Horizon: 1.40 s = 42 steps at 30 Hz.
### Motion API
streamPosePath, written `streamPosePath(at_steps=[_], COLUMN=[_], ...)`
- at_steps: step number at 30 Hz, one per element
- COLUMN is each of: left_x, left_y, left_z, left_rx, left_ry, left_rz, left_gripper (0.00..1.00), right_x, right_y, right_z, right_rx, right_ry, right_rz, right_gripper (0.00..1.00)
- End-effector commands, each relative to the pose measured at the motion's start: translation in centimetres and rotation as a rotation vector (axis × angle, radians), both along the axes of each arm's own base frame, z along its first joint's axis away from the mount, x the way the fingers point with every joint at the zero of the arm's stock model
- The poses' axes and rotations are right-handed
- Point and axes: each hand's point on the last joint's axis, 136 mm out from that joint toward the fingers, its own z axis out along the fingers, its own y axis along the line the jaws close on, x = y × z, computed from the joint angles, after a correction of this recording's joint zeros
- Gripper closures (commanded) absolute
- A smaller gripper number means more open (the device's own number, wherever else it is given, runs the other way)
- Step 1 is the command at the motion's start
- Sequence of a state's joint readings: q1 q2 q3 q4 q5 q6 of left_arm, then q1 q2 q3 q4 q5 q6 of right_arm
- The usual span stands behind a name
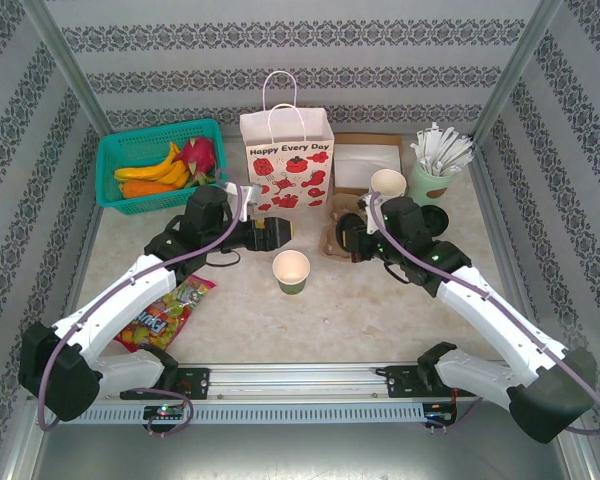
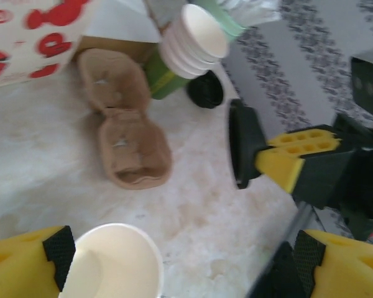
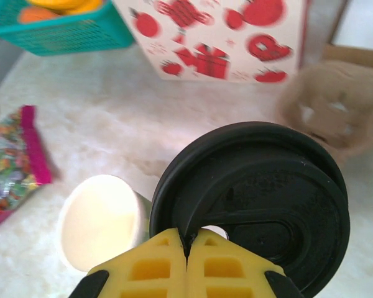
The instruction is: Pack the takeout coffee
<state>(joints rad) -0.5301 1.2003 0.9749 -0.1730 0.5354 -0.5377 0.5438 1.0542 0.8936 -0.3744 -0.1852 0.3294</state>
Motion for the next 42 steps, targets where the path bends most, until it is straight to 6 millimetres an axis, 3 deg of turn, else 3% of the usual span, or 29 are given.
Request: streamPosePath(at_steps=[1, 6, 10, 12, 15, 17, 19, 26, 31, 42], left_x=[-0.9, -0.4, 0.5, 1.7, 2.8, 2.3, 1.6, 0.1, -0.5, -1.3], left_y=[-2.3, -3.4, -2.0, 0.6, 7.4, 10.5, 12.1, 14.8, 15.6, 14.7], left_z=[1.8, 1.5, 0.9, -0.4, -3.4, -4.7, -5.8, -9.3, -11.3, -14.1], left_rx=[-0.003, 0.000, 0.046, 0.137, 0.342, 0.413, 0.427, 0.445, 0.377, 0.355], left_ry=[-0.074, -0.069, -0.074, -0.058, 0.029, 0.079, 0.124, 0.283, 0.393, 0.487], left_rz=[-0.124, -0.136, -0.034, 0.125, 0.452, 0.572, 0.640, 0.727, 0.726, 0.684], left_gripper=[0.15, 0.27, 0.31, 0.22, 0.06, 0.00, 0.00, 0.00, 0.00, 0.00], right_x=[0.6, 0.5, 0.1, -0.3, -0.4, -0.9, -1.5, -3.1, -4.3, -4.4], right_y=[2.8, 5.3, 6.5, 6.9, 6.9, 7.3, 8.1, 9.4, 10.4, 11.8], right_z=[4.0, 4.7, 4.1, 3.3, 1.7, 0.8, 0.2, -2.4, -3.3, -5.6], right_rx=[0.106, 0.122, 0.115, 0.078, 0.020, -0.014, -0.044, -0.224, -0.335, -0.559], right_ry=[-0.106, -0.131, -0.102, -0.078, 0.016, 0.074, 0.112, 0.274, 0.356, 0.404], right_rz=[0.041, 0.062, 0.084, 0.083, 0.039, 0.046, 0.068, 0.127, 0.161, 0.121], right_gripper=[1.00, 1.00, 1.00, 1.00, 1.00, 1.00, 1.00, 1.00, 1.00, 1.00])
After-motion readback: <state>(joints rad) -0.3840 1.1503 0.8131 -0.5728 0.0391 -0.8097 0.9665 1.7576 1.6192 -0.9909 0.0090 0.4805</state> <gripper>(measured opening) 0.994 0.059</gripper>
